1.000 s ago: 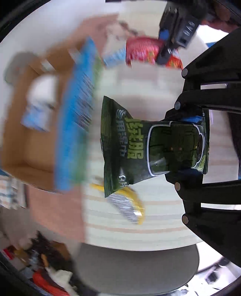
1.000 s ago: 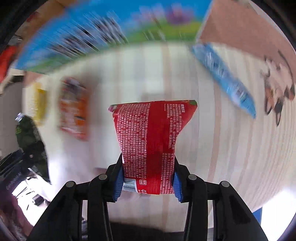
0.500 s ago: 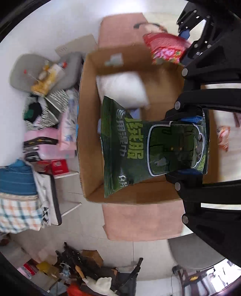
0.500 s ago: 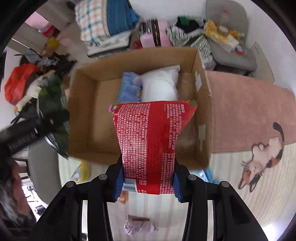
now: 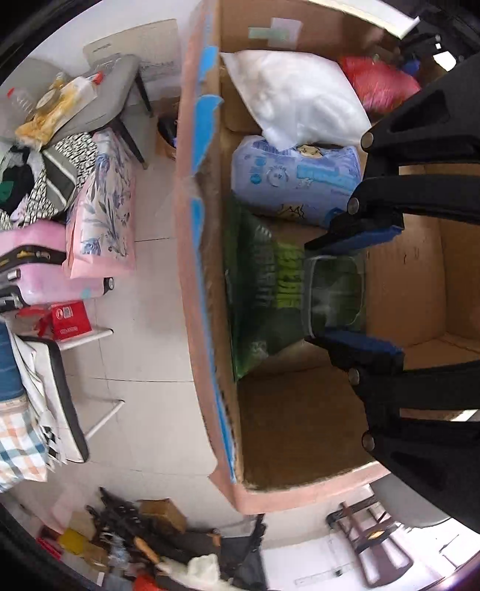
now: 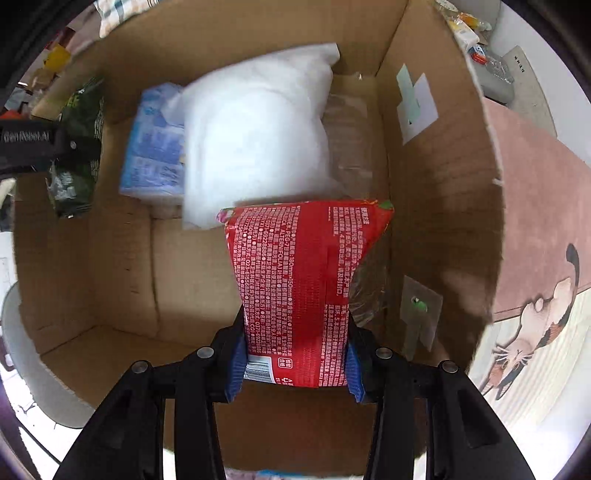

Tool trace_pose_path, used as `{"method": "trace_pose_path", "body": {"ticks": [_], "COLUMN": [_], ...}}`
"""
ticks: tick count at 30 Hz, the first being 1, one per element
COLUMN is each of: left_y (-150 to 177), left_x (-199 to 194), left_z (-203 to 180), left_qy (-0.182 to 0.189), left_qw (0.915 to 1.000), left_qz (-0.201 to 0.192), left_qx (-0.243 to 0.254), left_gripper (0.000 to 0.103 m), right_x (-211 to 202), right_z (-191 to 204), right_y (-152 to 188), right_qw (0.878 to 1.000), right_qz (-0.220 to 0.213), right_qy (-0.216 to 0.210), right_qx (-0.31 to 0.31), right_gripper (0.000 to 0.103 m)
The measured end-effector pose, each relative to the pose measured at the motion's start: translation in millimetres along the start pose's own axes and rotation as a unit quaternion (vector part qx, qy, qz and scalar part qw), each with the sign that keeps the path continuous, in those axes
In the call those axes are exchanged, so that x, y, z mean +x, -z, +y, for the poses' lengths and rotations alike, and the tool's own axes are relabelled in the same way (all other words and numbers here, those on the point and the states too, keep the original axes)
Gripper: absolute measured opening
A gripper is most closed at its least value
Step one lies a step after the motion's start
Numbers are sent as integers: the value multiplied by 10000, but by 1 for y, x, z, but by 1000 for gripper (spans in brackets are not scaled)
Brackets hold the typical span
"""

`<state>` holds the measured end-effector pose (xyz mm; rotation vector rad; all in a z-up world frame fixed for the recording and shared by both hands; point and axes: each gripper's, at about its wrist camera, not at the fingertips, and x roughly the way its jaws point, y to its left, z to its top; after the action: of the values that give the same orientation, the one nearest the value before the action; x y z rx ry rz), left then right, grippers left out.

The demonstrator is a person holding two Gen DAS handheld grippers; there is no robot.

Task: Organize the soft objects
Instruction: 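Lower both bags into the box and open both tools, then grasp the lilac sock with the right tool while the left tool grasps the panda snack bag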

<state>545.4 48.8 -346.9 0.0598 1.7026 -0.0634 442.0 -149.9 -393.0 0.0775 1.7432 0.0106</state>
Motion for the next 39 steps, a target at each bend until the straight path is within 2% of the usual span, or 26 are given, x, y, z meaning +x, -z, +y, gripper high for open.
{"method": "trace_pose_path", "body": {"ticks": [1, 3, 4, 6, 8, 9, 10, 11, 12, 13, 16, 22, 27, 29, 33, 36, 39], "left_y": [0, 0, 2, 7, 15, 19, 24, 31, 43, 53, 78, 116, 144, 159, 207, 249, 276], "left_x": [-5, -20, -29, -43, -58, -64, -70, -76, -84, -90, -99, -109, -128, -138, -156, -152, -124], "left_z": [3, 5, 6, 7, 7, 7, 7, 6, 5, 2, -2, -3, -6, -7, -13, -20, -32], "left_qy": [141, 271, 261, 263, 272, 267, 245, 237, 194, 116, 17, 128, 187, 264, -110, -218, -54], "left_qw": [9999, 9995, 9993, 9987, 9976, 9971, 9964, 9954, 9937, 9921, 9893, 9878, 9836, 9805, 9676, 9582, 9628], "left_qz": [-11, -150, -266, -434, -630, -716, -810, -927, -1102, -1241, -1442, -1548, -1791, -1946, -2502, -2768, -2533], "left_qx": [-91, -109, -95, -31, 15, 35, 50, 82, 102, 135, 216, 136, 40, -46, -321, -690, -937], "left_gripper": [42, 61, 64, 76, 77, 82, 90, 102, 102, 102, 102, 102, 102, 102, 102, 102, 102], "right_x": [4, 0, -7, -19, -37, -44, -49, -56, -62, -68, -79, -103, -124, -133, -150, -147, -126], "right_z": [-1, -1, 1, 3, 9, 11, 12, 14, 16, 18, 21, 27, 27, 26, 13, -11, -36], "right_y": [-4, -8, -9, -9, -8, -7, -6, -4, -1, 2, 15, 35, 57, 67, 95, 119, 132], "right_qw": [10000, 9998, 9994, 9994, 9989, 9988, 9986, 9981, 9976, 9969, 9954, 9931, 9897, 9875, 9800, 9775, 9803], "right_qz": [57, 17, -31, -176, -425, -472, -520, -614, -689, -780, -950, -1166, -1420, -1542, -1879, -1966, -1731], "right_qy": [-37, -167, -323, -286, -174, -130, -92, -59, -43, 4, -20, -60, -146, -249, -452, -141, 378], "right_qx": [50, 120, 125, 121, 6, -15, -17, -29, -36, -48, -77, -121, -137, -198, -466, -745, -872], "right_gripper": [48, 58, 61, 83, 86, 86, 86, 92, 101, 103, 103, 103, 103, 103, 103, 103, 103]}}
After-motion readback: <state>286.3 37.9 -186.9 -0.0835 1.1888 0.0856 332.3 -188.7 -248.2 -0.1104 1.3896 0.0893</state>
